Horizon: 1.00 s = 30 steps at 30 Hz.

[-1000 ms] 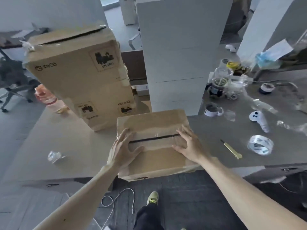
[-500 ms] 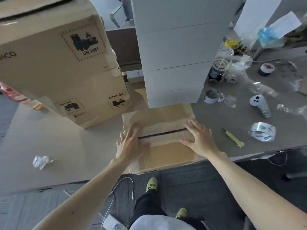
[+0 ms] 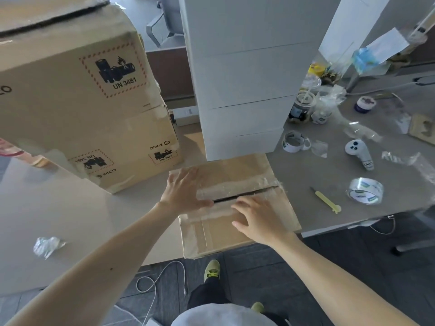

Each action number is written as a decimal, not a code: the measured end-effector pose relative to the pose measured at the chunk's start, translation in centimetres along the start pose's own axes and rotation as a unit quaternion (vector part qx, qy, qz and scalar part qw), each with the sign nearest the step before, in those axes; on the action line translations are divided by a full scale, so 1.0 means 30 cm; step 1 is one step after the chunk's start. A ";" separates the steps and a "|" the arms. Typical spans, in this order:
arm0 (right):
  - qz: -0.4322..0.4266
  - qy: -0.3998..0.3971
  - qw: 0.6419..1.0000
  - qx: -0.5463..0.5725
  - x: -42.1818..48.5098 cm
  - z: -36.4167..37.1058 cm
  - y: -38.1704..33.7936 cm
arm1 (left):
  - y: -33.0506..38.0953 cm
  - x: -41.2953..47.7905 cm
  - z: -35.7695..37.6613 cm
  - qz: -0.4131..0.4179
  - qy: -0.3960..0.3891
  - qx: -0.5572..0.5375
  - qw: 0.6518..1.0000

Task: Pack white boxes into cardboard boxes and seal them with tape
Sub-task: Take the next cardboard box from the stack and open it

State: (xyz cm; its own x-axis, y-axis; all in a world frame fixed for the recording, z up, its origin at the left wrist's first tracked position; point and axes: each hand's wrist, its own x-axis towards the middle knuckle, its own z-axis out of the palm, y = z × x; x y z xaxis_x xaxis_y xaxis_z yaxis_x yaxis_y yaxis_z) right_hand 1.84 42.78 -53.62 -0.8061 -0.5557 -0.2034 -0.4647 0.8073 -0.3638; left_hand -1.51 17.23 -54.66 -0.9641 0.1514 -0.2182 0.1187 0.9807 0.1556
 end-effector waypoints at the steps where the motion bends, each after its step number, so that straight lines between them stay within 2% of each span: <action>1: 0.004 -0.007 1.000 -0.010 0.003 0.000 -0.004 | -0.001 -0.002 -0.004 0.011 0.009 0.009 1.000; 6: 0.036 -0.050 0.997 -0.043 0.010 -0.007 -0.012 | 0.009 -0.017 -0.022 0.053 -0.033 0.109 0.992; 10: 0.058 -0.055 0.996 -0.033 0.023 -0.018 -0.012 | -0.022 -0.008 -0.072 0.125 0.037 0.102 0.986; 12: 0.052 -0.043 0.997 -0.031 0.028 -0.028 -0.012 | -0.046 0.011 -0.125 0.146 0.045 0.082 0.985; 14: 0.035 0.003 0.999 -0.031 0.028 -0.046 -0.011 | -0.059 0.030 -0.187 0.157 0.044 0.044 0.986; 16: 0.014 0.074 0.997 -0.021 0.019 -0.077 -0.013 | -0.068 0.045 -0.237 0.154 0.076 0.009 0.985; 19: -0.022 0.188 0.982 -0.018 -0.024 -0.129 -0.023 | -0.073 0.067 -0.302 0.075 0.134 -0.009 0.988; 21: -0.035 0.214 0.976 0.007 -0.071 -0.164 -0.036 | -0.073 0.082 -0.323 0.021 0.181 -0.026 0.983; 25: -0.016 0.157 0.986 0.049 -0.183 -0.222 -0.051 | -0.060 0.096 -0.313 -0.051 0.277 0.018 0.959; 27: 0.015 0.095 0.993 0.067 -0.237 -0.212 -0.046 | -0.045 0.101 -0.291 -0.082 0.266 0.022 0.960; 30: 0.058 0.017 0.996 0.069 -0.309 -0.162 -0.029 | -0.009 0.090 -0.245 -0.114 0.229 -0.035 0.966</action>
State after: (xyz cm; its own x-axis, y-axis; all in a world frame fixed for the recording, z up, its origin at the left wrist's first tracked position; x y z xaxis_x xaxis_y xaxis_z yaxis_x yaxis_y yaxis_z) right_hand 7.94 48.19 -47.00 -0.8640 -0.4519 -0.2219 -0.3155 0.8295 -0.4608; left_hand -5.90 16.45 -48.21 -0.9694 -0.1539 0.1913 -0.1098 0.9687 0.2228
